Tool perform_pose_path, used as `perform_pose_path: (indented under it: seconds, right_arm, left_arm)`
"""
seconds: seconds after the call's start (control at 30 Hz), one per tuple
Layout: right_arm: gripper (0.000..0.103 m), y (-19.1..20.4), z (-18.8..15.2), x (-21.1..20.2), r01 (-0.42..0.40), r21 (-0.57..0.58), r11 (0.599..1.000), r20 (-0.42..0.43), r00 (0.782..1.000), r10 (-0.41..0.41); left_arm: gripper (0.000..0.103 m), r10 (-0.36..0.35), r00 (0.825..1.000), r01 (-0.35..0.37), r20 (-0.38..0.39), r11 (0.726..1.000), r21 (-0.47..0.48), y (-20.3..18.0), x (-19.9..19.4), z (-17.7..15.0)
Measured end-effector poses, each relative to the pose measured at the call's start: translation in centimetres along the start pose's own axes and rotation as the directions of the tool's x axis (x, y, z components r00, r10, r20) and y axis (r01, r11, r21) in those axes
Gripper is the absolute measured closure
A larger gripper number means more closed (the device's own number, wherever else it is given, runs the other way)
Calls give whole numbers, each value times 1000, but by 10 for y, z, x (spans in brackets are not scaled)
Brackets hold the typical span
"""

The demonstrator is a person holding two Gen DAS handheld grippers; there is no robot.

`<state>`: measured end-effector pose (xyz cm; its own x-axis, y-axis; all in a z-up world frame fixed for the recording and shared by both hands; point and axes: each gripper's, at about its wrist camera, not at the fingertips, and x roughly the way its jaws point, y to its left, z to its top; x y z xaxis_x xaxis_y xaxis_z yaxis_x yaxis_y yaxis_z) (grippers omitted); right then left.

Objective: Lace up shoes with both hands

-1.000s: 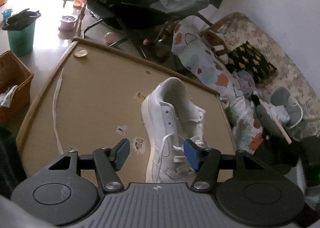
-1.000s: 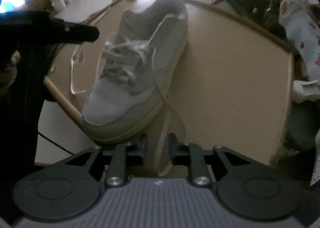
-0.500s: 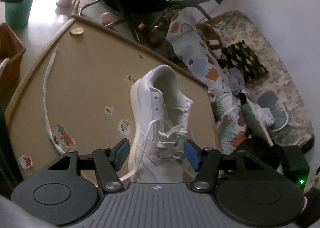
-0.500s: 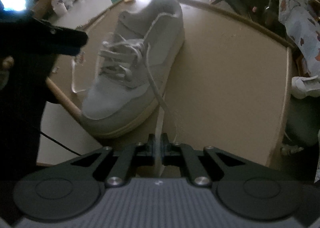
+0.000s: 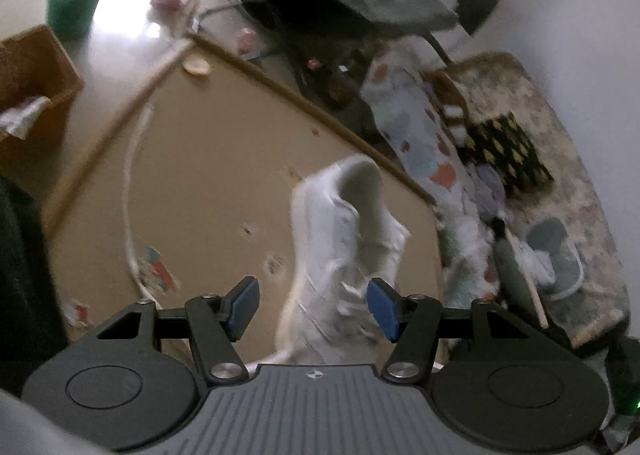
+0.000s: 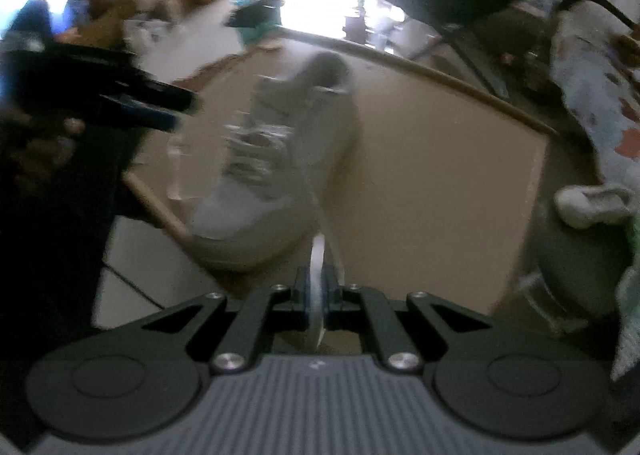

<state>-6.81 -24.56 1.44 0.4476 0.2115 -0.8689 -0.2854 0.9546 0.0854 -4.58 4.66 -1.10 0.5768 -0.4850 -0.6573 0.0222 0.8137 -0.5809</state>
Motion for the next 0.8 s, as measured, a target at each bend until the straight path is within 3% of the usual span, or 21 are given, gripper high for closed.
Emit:
perform_pose_path:
  seconds: [0.1,0.2,0.27,0.33,0.43,0.6,0.63,0.7,0.8]
  right_arm:
    - [97,-11,-1,12,76,46,996,-9,997,-76]
    - [96,-16,-2,18,87,91,992,2,996,-88]
    - [95,-18,-2,20,77,109,991,10,997,-79]
    - [93,-19,-3,22,68,127,990,19,997,-70]
    - [92,-20,-4,25,52,153,987,32,998,-58]
    - [84,-24,-6,30,26,201,979,55,998,-38]
    - [84,-29,-8,29,18,233,972,64,997,-33]
    - [83,-39,-11,27,0,295,955,81,996,-25]
    - [83,-52,-16,25,-19,379,925,100,995,-20]
  left_arm:
    - [42,91,995,-92,42,995,31,4,-4,12]
    - [42,196,976,-202,96,978,58,8,-1,24]
    - [42,260,956,-272,134,959,82,9,4,32]
    - [42,354,922,-371,157,924,97,10,13,40]
    - [42,426,888,-449,174,884,129,13,29,49]
    - [46,462,876,-478,138,868,131,16,48,60]
    - [57,468,875,-482,127,867,129,17,52,62]
    - [69,483,870,-492,100,863,113,25,57,63]
    - [78,497,862,-506,101,858,87,42,62,62]
